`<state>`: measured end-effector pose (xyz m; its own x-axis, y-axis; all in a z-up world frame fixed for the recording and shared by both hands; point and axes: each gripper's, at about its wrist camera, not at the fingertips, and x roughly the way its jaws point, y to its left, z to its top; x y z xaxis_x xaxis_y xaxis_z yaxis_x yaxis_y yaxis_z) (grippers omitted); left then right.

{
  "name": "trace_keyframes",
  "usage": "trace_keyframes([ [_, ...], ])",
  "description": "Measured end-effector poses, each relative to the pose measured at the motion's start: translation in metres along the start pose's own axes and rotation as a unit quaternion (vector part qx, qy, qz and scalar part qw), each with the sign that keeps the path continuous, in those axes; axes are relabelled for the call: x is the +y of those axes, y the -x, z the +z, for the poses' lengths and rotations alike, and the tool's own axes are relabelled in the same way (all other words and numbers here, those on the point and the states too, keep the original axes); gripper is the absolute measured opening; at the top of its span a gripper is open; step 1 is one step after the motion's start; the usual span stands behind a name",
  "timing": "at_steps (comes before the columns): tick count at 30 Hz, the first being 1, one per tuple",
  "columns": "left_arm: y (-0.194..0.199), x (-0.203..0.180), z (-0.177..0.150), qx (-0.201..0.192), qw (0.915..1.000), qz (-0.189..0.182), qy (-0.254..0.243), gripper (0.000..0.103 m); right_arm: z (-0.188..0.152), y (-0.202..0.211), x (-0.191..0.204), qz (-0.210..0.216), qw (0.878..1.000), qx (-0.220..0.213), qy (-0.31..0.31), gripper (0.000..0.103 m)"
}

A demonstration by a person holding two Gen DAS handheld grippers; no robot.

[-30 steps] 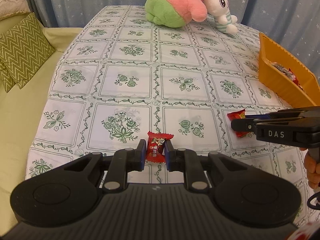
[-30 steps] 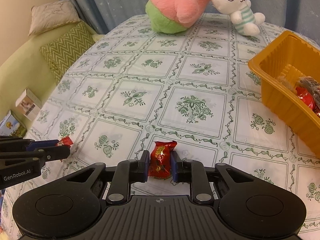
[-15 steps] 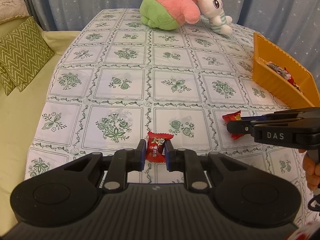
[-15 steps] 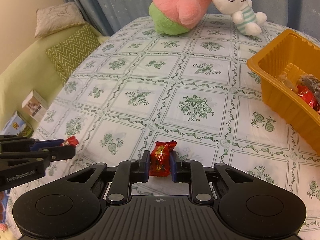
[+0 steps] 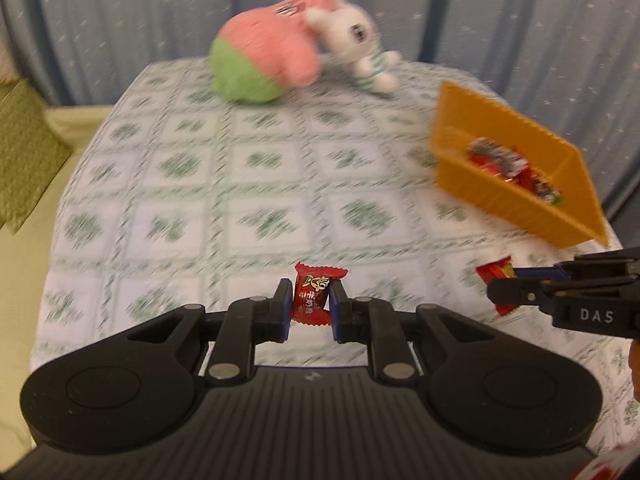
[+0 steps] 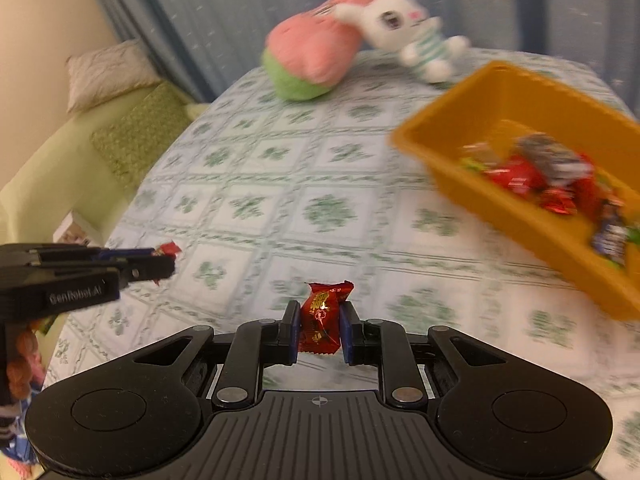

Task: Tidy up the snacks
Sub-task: 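Carry both red candies over the orange tray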

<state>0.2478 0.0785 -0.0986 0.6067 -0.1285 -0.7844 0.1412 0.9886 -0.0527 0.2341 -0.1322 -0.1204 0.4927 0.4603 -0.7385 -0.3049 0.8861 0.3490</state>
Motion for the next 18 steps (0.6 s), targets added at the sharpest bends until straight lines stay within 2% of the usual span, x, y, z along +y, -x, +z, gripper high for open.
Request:
trace_keyframes([
  [11, -0.022, -0.097, 0.049, -0.027, 0.9946, -0.064, -0.077, 0.017, 0.008, 0.074, -0.084, -0.098, 0.992, -0.059, -0.059, 0.02],
  [18, -0.041, -0.138, 0.082, -0.036, 0.9901, -0.083, -0.107, 0.017, 0.021, 0.097, -0.123, -0.122, 0.985, -0.092, -0.082, 0.021],
])
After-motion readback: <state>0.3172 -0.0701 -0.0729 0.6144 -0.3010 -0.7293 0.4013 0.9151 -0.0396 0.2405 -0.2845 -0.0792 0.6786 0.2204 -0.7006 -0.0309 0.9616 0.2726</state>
